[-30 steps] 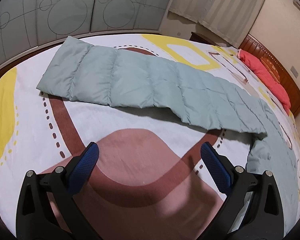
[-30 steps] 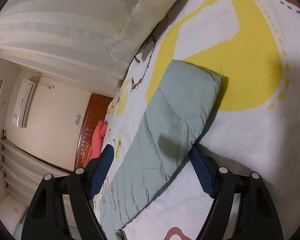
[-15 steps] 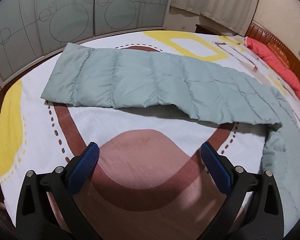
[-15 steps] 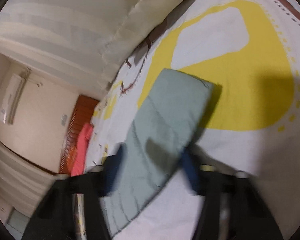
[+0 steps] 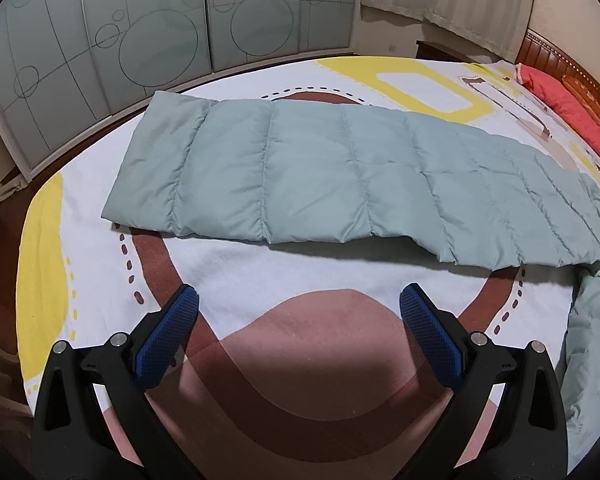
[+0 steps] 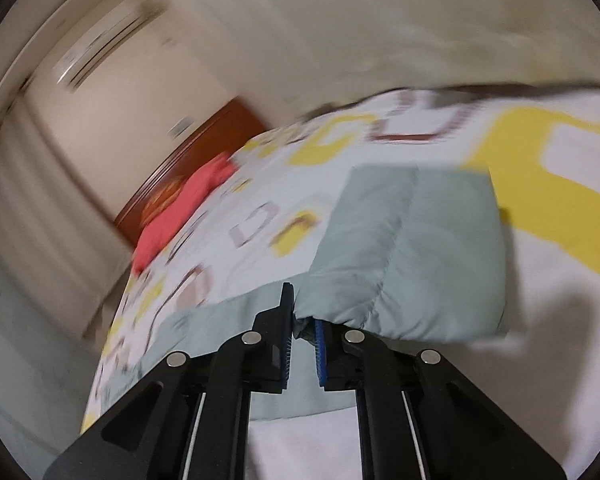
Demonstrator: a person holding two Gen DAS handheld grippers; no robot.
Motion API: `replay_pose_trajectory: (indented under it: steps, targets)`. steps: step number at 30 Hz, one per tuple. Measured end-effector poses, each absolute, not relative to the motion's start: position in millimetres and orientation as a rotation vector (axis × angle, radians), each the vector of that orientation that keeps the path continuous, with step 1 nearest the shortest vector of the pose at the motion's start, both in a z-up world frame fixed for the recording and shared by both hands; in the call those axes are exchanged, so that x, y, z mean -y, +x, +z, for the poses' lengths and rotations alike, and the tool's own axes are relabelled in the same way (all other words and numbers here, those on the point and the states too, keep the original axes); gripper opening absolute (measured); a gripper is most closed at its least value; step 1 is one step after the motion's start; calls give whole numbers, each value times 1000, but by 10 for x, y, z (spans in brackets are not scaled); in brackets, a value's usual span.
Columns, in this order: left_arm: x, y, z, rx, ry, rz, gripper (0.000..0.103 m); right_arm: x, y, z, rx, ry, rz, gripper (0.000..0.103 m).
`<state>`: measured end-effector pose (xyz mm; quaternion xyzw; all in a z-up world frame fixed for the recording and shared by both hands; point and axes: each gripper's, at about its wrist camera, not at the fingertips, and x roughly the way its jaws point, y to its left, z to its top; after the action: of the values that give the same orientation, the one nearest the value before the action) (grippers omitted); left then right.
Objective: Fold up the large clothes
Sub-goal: 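Grasp the jacket sleeve cuff with the right gripper, then fold the held sleeve across the jacket body and open the right gripper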
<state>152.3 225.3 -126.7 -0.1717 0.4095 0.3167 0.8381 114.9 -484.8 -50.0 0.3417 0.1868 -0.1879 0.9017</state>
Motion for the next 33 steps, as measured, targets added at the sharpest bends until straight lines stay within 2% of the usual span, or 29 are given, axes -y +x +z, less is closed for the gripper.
replay_pose_trajectory:
  steps: [12, 19, 28, 33]
  targets:
    - [-2223, 1528, -1313, -849, -345, 677, 101, 3025, 2395, -208, -522, 432, -20, 9]
    - [-2210, 1528, -1320, -843, -338, 681, 101, 2202, 2888, -474, -660, 278, 138, 9]
    - [-2203, 1526, -1323, -840, -334, 683, 101, 1500, 3015, -917, -842, 57, 255, 9]
    - [-2205, 1525, -1323, -840, -335, 683, 101, 1437, 2979, -1004, -892, 12, 270, 14]
